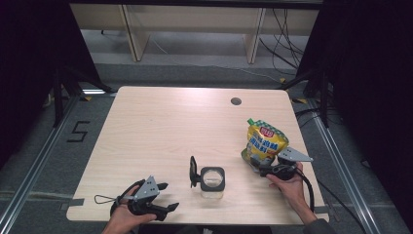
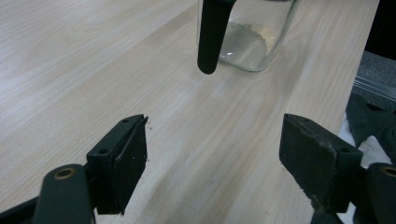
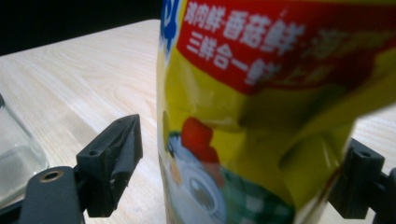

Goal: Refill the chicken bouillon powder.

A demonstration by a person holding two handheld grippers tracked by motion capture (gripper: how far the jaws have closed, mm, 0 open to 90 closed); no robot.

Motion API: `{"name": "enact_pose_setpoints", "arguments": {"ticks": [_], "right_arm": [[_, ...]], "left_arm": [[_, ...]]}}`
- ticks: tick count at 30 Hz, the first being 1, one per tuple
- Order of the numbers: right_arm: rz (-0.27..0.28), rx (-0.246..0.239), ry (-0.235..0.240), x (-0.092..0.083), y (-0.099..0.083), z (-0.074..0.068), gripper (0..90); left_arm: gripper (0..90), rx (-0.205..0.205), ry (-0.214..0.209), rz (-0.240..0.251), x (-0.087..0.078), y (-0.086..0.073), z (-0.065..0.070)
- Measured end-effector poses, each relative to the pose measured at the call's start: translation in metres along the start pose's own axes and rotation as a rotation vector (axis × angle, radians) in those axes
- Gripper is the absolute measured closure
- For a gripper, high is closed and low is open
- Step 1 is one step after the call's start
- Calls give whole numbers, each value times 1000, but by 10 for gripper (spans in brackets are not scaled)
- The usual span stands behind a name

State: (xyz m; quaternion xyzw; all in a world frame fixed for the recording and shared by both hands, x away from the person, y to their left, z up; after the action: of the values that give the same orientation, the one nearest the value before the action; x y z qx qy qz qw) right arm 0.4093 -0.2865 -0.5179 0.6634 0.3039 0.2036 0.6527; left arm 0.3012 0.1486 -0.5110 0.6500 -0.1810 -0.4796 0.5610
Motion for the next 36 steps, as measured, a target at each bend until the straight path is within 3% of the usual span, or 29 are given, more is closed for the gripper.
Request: {"name": "enact_pose_setpoints", "arguments": {"ticks": [4,6,8,10,11,12,14,15,16,18,19,20,21,22,23,24,25,27,28,30,31,33,34,36], "right_arm": [[1,31,-12,2,1,-1,196],[18,13,-4,3,1,2,201],[20,6,-3,4,1,2,210],[3,23,-13,4,1,1,226],[24,13,-10,6,2,3,232],[26,7,-16,6,2,4,235],[50,19,-25,9,2,4,248],[37,35,-34,9,2,3,252],[47,3,-29,11,2,6,246],[44,34,-56,14,3,3,249],[38,11,-47,16,3,6,252],[32,13,-50,16,4,7,259],[37,8,-53,17,4,8,268],[28,42,-57,16,4,5,277],[33,6,-47,17,5,7,284],[17,13,-53,16,6,3,291],[10,-10,-44,16,6,3,298],[0,-31,-61,16,9,-2,311],[-7,-48,-58,16,10,-3,316],[-22,-68,-51,15,11,-7,328],[-22,-84,-49,15,12,-8,330],[-37,-89,-54,14,14,-11,335],[-21,-132,-58,14,15,-9,336],[-33,-169,-58,12,17,-13,339]], "left_arm": [[230,7,-1,-8,0,0,-1],[230,38,0,-12,0,1,-3],[231,7,1,-15,0,0,-1],[231,24,5,-25,0,1,-2],[231,29,7,-31,-1,1,-2],[231,13,1,-17,0,1,-1],[230,14,9,-13,0,0,-1],[230,14,8,-13,0,0,-1],[231,13,-2,-19,0,1,-1],[231,17,1,-16,0,1,-1],[231,33,4,-32,-1,1,-3],[231,32,0,-26,-1,1,-3],[231,5,1,9,1,0,-1],[230,31,12,-10,0,0,-3],[230,26,6,-2,0,1,-3],[231,37,-6,4,-1,1,-3],[231,8,-5,-6,-1,1,-2],[231,7,-5,-2,-1,1,-1],[231,60,-4,-21,-3,2,-4],[230,23,8,2,-2,1,-2],[231,52,6,2,-2,2,-4],[230,45,-1,1,-3,2,-3],[230,12,4,7,-3,2,-1],[231,20,4,-3,-3,2,-2]]}}
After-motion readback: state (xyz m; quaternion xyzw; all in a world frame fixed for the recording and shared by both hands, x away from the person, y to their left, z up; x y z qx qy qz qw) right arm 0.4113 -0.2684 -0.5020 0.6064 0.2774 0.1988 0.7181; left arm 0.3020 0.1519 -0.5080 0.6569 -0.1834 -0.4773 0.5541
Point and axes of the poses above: each handheld gripper's, and its own axes: x roughly forward along the jaws, y roughly out of its top, z roughly to its right, the point moved 1 cm from there along x, roughly forward along the jaws, and after that the axes turned 10 degrees about z, right-handed, at the moved point
